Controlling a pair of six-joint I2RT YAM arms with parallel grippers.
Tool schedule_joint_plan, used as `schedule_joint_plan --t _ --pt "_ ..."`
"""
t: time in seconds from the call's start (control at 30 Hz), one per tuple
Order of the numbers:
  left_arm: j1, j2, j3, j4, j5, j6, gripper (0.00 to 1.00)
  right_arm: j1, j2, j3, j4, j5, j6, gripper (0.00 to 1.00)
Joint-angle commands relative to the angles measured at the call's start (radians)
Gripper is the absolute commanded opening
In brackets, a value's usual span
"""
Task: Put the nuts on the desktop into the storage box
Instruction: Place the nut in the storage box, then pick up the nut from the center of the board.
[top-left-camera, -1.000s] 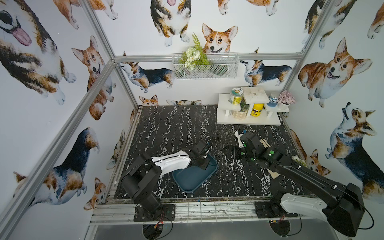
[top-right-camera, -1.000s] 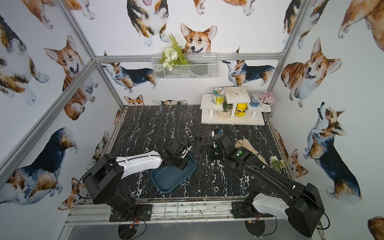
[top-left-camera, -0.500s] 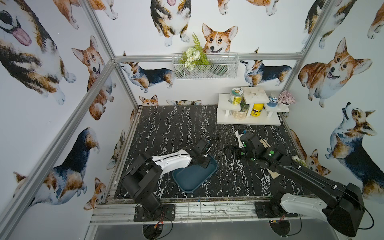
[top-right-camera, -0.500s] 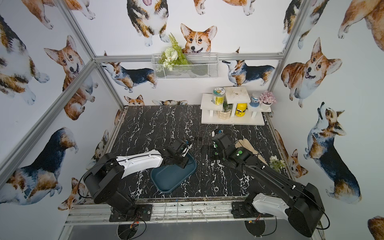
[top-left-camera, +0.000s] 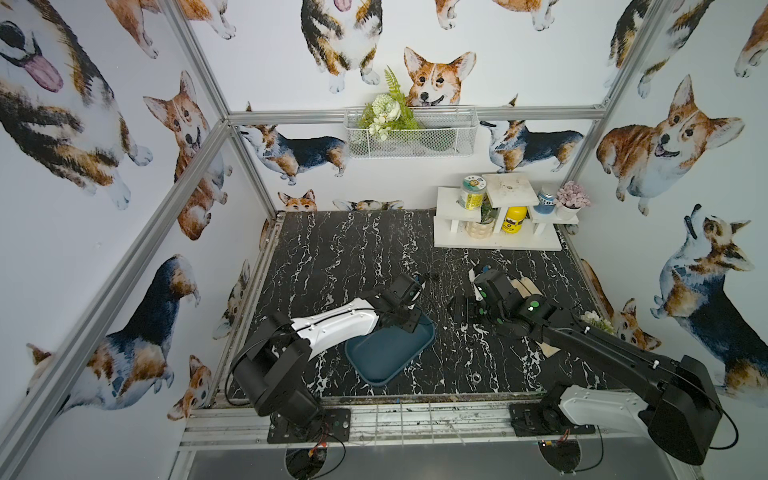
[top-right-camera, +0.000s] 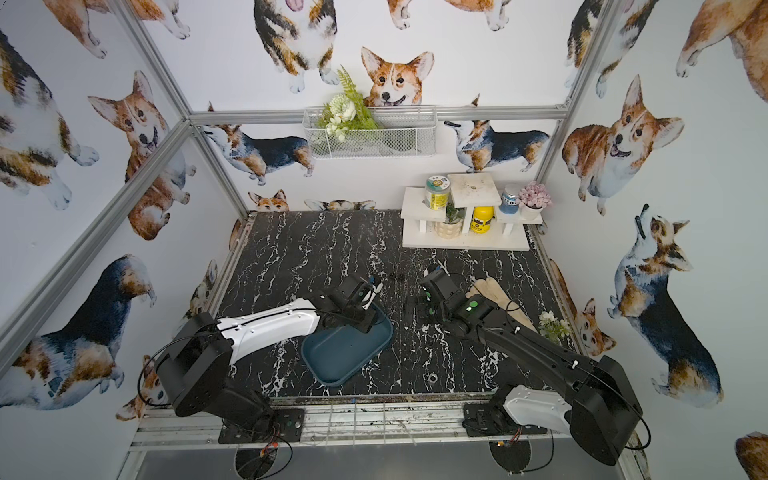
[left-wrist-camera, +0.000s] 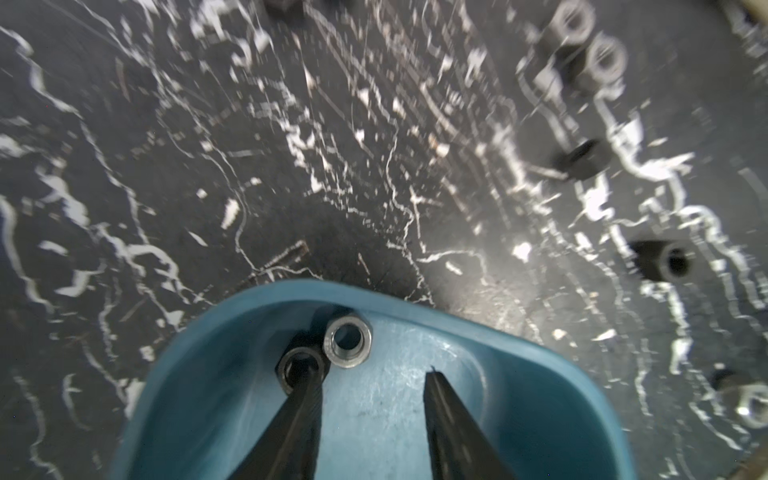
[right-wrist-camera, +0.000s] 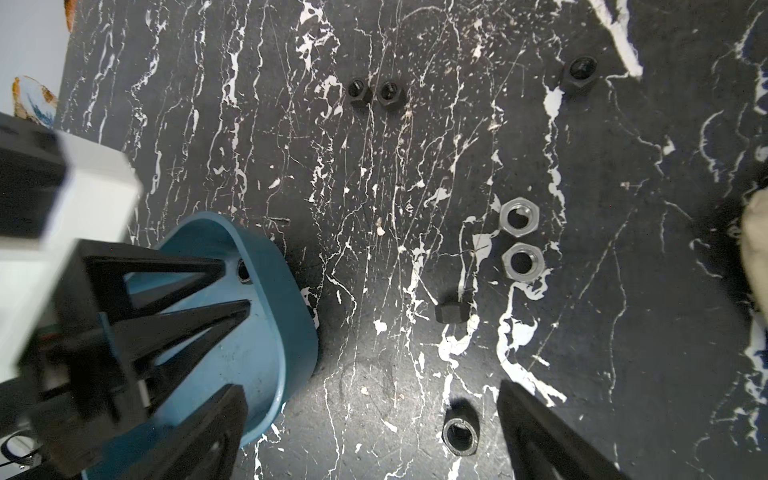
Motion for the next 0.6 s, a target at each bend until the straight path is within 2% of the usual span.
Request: schedule_joint_plan --t 0.0,0.13,0.3,0.43,0.57 --pt "0.001 -0.055 0.015 -0.032 -0.03 0.008 0.5 0.0 0.022 -0.004 0.005 0.016 0.022 1.0" --pt "0.002 -0.147 0.002 -0.028 -0.005 0.033 0.53 0.0 0.071 -0.002 -0.018 0.028 0.051 1.0" --pt "0.001 -0.29 -0.069 0.025 0.033 0.068 0.73 0.003 0.137 0.005 -0.045 0.006 0.067 0.95" --pt "0.001 -0.392 -0.141 0.091 0.031 0.092 0.92 0.008 0.174 0.007 -0.051 0.018 0.11 0.87" --pt "0.002 -0.47 -0.204 0.156 0.096 0.144 0.96 0.011 0.218 0.021 -0.074 0.059 0.201 0.77"
